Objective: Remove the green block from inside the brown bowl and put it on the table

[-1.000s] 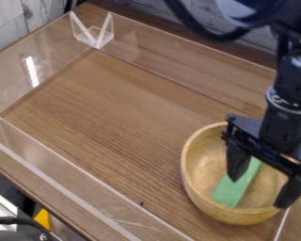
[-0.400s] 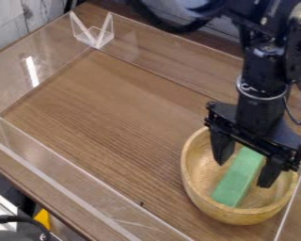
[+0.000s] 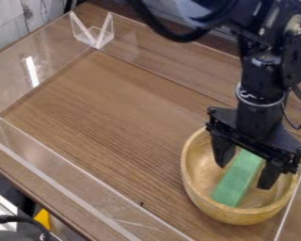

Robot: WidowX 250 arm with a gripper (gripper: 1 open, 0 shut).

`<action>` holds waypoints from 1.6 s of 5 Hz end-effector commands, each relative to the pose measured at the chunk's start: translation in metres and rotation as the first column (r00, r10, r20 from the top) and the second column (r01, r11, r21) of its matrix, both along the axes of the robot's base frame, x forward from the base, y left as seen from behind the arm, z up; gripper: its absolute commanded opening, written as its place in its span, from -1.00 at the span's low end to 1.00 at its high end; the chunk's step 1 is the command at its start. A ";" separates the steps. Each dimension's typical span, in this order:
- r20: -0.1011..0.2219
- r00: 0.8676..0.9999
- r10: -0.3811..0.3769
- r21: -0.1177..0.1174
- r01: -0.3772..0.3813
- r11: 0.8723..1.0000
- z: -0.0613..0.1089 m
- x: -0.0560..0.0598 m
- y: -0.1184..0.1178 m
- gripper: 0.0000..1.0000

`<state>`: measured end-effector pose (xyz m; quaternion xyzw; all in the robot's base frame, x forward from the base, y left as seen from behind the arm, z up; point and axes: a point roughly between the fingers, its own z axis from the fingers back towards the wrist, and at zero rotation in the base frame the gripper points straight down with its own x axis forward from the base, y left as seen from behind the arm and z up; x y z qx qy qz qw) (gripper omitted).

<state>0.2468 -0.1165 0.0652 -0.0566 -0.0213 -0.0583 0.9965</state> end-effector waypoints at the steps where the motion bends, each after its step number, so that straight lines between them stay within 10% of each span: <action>1: 0.026 1.000 0.017 -0.014 -0.017 1.000 0.004 0.007 0.000 1.00; 8: -0.001 0.996 0.091 -0.030 -0.091 0.995 0.000 0.010 -0.002 1.00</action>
